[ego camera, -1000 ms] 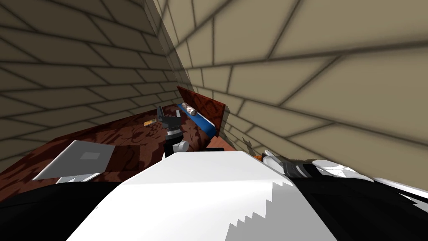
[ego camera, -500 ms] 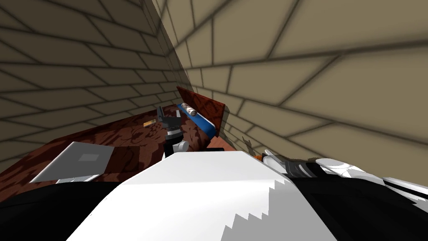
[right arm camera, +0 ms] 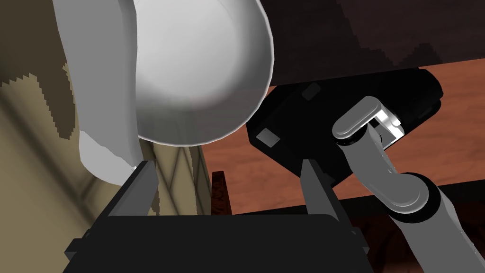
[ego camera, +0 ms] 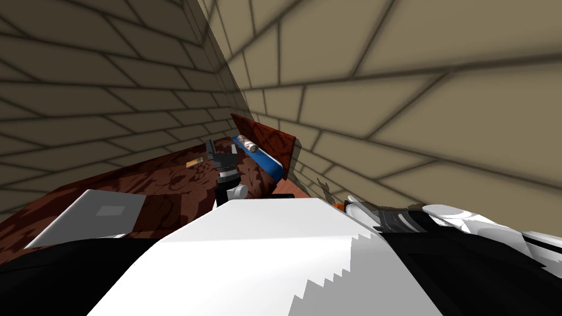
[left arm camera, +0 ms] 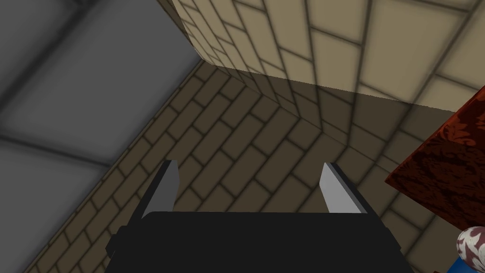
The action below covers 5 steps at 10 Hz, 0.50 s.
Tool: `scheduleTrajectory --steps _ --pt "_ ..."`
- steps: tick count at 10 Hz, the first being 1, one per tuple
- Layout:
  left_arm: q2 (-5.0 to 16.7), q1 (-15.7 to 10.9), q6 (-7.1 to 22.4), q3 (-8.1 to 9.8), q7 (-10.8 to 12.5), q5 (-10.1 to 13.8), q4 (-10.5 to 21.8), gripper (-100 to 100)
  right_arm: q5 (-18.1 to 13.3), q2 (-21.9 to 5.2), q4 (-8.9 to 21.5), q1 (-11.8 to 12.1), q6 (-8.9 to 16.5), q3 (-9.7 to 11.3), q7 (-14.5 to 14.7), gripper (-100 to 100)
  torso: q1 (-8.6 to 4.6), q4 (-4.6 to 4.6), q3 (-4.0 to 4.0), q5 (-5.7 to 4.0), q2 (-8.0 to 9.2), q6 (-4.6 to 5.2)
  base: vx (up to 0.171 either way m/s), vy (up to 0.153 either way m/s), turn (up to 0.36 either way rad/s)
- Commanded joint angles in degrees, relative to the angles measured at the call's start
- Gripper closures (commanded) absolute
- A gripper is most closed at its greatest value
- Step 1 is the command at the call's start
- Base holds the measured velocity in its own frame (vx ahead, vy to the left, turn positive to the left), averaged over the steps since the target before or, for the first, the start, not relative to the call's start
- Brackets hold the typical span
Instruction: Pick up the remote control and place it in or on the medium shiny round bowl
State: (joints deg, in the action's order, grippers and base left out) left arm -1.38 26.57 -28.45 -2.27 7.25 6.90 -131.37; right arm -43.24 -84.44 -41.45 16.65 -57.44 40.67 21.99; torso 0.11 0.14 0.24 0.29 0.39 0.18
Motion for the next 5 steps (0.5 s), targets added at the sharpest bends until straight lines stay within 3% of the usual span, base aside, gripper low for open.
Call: scheduleTrajectory --steps 1,5 --pt "0.00 0.00 0.00 0.00 0.00 0.00 0.00 0 0.00 0.00 0.00 0.00 0.00 0.00 0.00 0 0.00 0.00 0.00 0.00 0.00 0.00 0.000 0.000 0.000" --pt "0.00 0.00 0.00 0.00 0.00 0.00 0.00 0 0.00 0.00 0.00 0.00 0.00 0.00 0.00 0 -0.03 0.00 0.01 -0.01 0.02 0.00 0.000 0.000 0.000"
